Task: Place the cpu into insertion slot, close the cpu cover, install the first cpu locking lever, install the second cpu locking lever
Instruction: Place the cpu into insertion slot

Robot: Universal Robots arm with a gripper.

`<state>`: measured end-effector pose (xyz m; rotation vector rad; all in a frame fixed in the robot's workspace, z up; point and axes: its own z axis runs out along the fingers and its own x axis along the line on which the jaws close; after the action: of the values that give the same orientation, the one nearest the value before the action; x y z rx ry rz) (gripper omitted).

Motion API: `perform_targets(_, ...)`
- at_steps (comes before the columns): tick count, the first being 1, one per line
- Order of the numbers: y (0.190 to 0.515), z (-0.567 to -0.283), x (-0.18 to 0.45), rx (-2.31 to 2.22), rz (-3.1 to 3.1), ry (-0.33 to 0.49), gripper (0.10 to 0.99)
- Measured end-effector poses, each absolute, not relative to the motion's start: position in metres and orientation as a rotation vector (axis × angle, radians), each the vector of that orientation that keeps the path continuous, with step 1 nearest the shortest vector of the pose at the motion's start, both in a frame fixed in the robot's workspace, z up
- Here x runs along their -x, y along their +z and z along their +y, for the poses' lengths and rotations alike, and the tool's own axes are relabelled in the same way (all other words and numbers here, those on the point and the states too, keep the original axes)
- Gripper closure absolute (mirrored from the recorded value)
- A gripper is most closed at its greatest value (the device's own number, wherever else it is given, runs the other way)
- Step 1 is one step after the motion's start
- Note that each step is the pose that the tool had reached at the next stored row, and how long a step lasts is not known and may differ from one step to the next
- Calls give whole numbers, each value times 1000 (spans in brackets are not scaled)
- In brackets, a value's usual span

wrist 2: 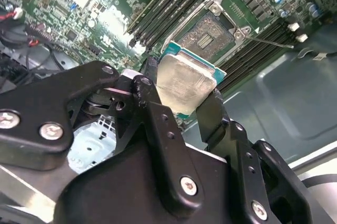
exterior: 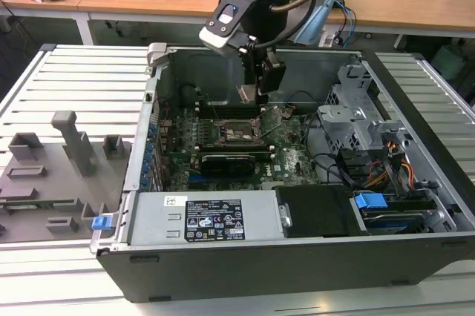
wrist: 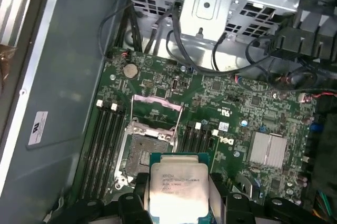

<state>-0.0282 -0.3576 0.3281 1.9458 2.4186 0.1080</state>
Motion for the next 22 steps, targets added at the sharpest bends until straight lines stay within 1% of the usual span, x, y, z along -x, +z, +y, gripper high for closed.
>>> perform_targets(10,313,-358,28,-2103,2280,98,549)
perform_targets(22,301,-358,29,-2118,2266,97,549)
